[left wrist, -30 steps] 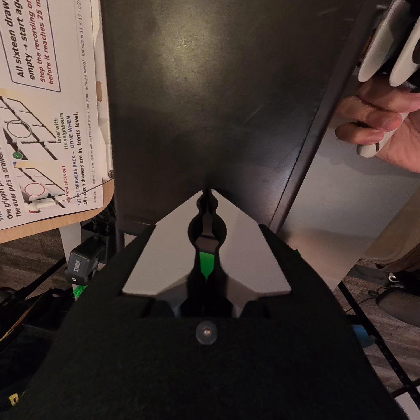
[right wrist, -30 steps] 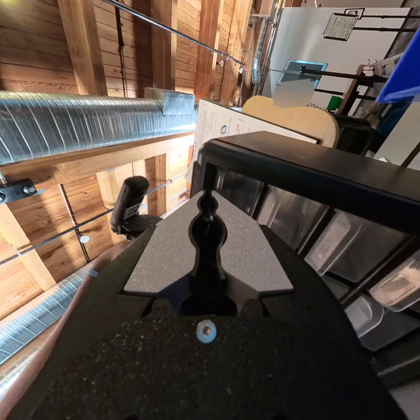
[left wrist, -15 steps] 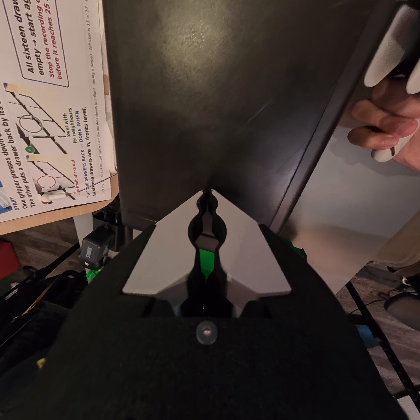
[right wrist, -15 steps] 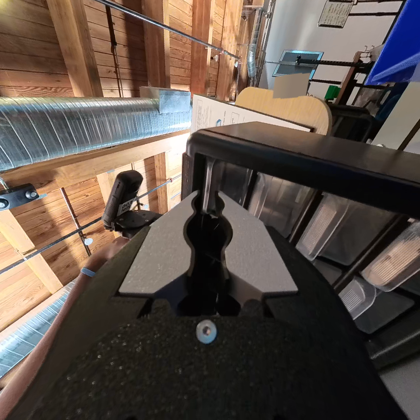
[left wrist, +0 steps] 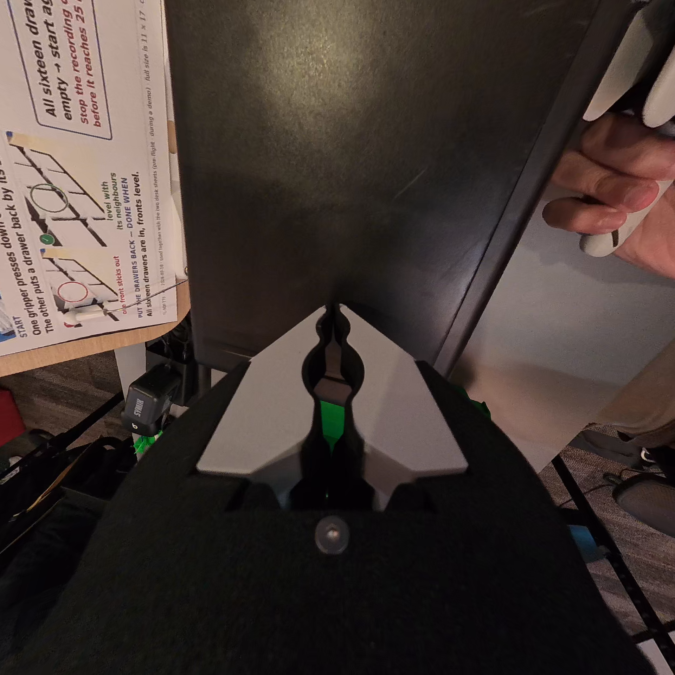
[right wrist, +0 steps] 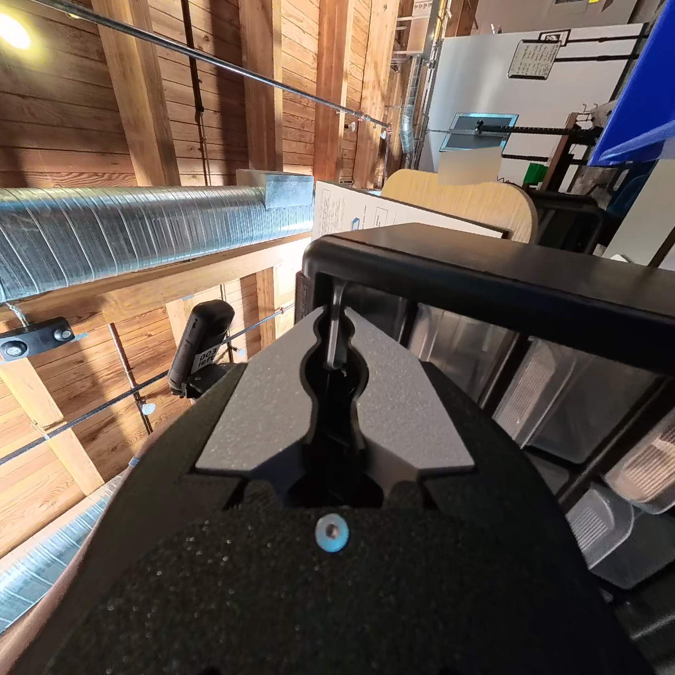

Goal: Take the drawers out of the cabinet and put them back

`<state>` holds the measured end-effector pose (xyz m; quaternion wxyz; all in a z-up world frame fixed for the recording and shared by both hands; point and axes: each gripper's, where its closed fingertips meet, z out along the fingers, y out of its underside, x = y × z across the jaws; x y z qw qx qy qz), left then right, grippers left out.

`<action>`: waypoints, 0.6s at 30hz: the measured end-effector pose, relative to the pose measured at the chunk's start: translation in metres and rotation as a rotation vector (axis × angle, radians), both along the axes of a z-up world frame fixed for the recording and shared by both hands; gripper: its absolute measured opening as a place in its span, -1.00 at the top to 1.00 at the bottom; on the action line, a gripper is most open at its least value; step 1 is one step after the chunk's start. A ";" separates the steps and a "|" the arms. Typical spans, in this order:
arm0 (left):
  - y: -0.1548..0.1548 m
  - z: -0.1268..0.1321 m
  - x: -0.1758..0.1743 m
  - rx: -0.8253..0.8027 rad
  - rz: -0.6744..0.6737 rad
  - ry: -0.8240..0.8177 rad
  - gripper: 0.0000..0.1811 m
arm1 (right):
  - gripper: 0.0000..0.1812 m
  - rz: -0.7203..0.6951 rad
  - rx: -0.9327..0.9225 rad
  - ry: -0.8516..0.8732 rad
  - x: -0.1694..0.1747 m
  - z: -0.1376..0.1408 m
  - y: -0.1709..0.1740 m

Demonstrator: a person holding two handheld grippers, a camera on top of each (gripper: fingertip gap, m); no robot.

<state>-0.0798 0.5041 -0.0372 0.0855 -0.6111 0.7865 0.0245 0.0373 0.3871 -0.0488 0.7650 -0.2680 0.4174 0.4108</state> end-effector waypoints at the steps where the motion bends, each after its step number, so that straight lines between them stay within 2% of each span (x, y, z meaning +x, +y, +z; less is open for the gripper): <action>1: 0.000 0.000 0.000 -0.003 0.001 0.001 1.00 | 0.96 0.007 0.000 -0.010 -0.001 0.000 0.000; 7: 0.000 0.000 0.000 -0.004 0.007 0.008 1.00 | 0.98 0.019 -0.002 -0.036 -0.007 0.000 -0.010; 18: 0.000 0.000 0.000 -0.009 0.053 0.001 1.00 | 0.99 0.032 0.085 -0.059 -0.036 0.002 -0.070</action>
